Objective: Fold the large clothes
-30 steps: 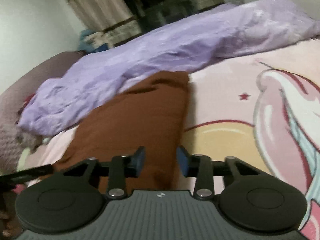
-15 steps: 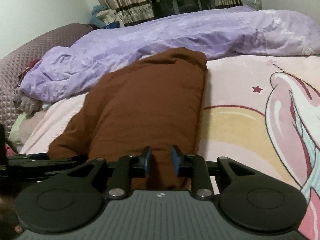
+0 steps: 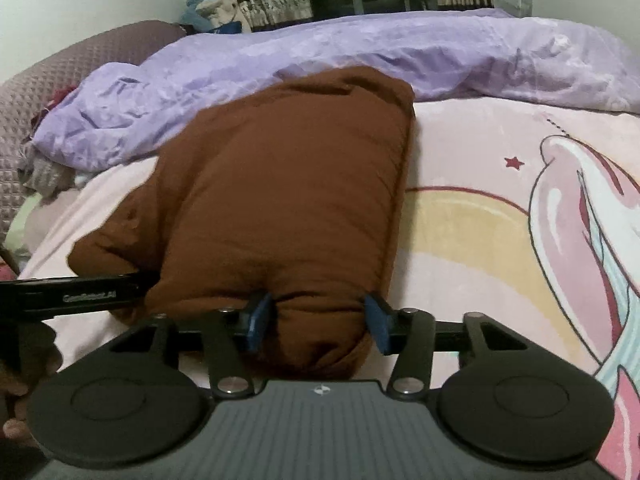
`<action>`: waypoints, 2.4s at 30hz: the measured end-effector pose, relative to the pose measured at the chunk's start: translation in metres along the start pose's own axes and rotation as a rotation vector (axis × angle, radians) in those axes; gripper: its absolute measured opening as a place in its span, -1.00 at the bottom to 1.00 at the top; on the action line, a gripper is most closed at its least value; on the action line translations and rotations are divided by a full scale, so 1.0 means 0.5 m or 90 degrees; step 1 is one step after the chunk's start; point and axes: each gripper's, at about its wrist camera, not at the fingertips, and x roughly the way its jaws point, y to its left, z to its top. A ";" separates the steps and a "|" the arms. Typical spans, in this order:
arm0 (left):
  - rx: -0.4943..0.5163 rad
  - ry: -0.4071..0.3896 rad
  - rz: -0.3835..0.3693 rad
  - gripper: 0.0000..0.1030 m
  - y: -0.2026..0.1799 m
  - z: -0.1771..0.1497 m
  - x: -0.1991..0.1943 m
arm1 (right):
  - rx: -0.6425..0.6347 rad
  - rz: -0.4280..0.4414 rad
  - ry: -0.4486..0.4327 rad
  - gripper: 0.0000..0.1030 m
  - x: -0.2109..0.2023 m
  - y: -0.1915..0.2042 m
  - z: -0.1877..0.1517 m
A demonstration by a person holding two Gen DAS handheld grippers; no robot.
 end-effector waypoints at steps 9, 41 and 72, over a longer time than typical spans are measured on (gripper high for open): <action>0.000 -0.024 -0.006 1.00 0.002 -0.011 -0.060 | -0.033 0.008 0.002 -0.65 -0.025 0.021 0.000; -0.053 -0.079 -0.026 1.00 0.086 0.020 -0.119 | 0.028 0.047 -0.029 0.33 -0.067 -0.021 0.008; -0.145 0.036 -0.259 -0.38 0.081 0.144 0.156 | 0.190 0.137 -0.001 0.31 0.178 -0.116 0.138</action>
